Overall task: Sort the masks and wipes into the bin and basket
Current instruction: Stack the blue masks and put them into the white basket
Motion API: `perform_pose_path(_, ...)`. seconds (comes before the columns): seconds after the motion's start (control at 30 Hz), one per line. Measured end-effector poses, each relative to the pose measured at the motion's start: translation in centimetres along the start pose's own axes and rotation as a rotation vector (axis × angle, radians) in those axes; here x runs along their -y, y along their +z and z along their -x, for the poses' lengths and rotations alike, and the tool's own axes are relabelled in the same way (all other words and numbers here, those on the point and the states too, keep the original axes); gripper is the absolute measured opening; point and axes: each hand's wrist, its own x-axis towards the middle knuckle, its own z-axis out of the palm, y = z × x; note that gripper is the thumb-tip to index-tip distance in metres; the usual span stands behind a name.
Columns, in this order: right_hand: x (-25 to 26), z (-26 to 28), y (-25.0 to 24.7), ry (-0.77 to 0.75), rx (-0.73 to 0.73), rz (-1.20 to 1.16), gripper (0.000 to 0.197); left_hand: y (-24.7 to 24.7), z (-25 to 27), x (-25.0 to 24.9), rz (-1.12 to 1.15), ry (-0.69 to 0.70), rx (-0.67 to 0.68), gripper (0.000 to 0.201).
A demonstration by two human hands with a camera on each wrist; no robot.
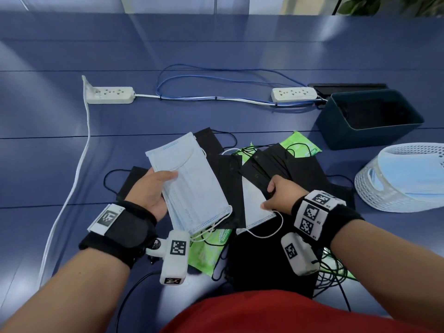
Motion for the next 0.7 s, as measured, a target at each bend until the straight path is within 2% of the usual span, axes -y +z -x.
perform_pose_path(0.1,0.0,-0.5,0.7,-0.004,-0.008,-0.042,0.029,0.0,0.0,-0.1,-0.004,-0.004,0.0,0.045)
perform_pose_path(0.3,-0.2,0.5,-1.4,0.011,0.082,-0.351,0.012,-0.1,0.1,-0.3,0.001,-0.002,0.001,0.043)
perform_pose_path(0.43,0.4,2.8,-4.8,-0.089,0.035,-0.416,0.026,0.0,0.5,-0.4,0.017,-0.009,0.01,0.041)
perform_pose_path(0.53,1.3,4.8,-7.3,-0.179,-0.022,-0.583,0.043,0.4,0.6,-0.3,0.031,-0.019,-0.001,0.039)
perform_pose_path(0.7,3.0,7.6,-9.9,-0.324,-0.127,-0.889,0.035,1.2,1.0,0.2,0.044,-0.083,0.0,0.039)
